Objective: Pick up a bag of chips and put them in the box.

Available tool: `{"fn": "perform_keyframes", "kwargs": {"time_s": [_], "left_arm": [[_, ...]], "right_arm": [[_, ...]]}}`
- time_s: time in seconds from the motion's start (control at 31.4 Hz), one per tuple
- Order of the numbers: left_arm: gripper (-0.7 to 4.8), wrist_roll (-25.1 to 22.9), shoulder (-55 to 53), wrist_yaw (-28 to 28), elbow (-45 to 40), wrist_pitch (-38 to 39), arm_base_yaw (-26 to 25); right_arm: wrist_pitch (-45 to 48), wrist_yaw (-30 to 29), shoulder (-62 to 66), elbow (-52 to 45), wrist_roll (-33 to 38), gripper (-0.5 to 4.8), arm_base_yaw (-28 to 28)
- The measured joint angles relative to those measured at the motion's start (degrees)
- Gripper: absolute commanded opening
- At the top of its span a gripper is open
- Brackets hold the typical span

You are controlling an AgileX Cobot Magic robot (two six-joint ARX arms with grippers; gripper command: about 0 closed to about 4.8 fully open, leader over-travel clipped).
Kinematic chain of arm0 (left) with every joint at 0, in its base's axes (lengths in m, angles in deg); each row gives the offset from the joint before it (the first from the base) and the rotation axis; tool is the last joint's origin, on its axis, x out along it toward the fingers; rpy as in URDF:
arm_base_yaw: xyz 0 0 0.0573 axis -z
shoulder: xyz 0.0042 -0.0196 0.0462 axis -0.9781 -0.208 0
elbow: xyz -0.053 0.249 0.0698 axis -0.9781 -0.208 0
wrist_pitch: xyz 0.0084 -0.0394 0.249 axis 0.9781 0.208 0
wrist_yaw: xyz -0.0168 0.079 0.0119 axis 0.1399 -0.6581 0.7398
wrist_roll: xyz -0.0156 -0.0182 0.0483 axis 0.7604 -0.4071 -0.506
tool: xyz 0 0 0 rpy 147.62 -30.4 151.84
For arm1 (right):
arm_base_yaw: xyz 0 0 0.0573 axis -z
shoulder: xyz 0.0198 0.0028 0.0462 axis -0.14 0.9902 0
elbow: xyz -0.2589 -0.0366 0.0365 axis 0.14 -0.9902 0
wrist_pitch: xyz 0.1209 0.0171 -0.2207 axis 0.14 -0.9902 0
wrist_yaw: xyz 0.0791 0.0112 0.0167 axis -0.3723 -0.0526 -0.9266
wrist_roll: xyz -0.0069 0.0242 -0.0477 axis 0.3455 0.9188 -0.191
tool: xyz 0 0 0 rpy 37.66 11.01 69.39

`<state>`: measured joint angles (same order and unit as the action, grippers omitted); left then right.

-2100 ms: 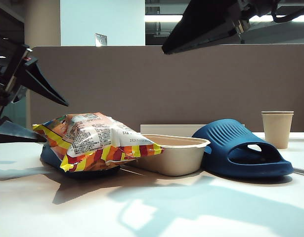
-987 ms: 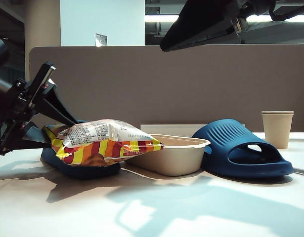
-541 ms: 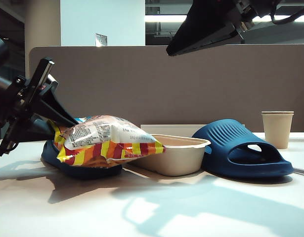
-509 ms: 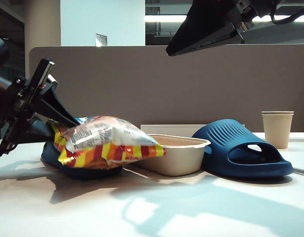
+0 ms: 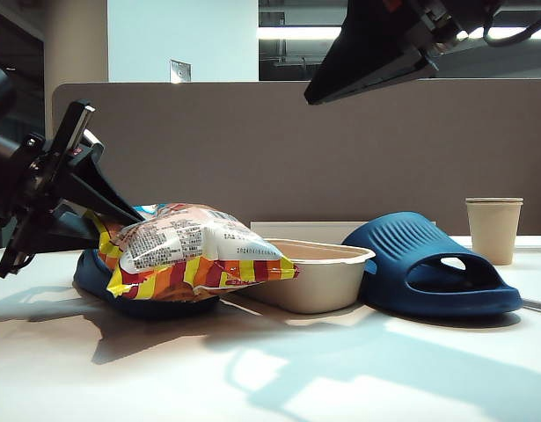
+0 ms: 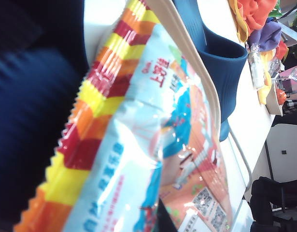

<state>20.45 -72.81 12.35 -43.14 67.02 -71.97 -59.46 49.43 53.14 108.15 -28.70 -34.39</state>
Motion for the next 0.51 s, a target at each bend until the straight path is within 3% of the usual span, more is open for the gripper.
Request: {"fn": "perform_keyframes", "kwargs": {"time_s": [0.35, 0.51], "left_arm": [[0.96, 0.9, 7.1, 3.4, 0.0, 0.0, -2.0], [1.13, 1.1, 9.3, 3.9, 0.0, -0.9, -2.5]], "right_arm": [[0.0, 7.3, 0.0, 0.0, -0.3, -0.05, 0.0], [0.0, 8.5, 0.0, 0.0, -0.3, -0.05, 0.0]]}}
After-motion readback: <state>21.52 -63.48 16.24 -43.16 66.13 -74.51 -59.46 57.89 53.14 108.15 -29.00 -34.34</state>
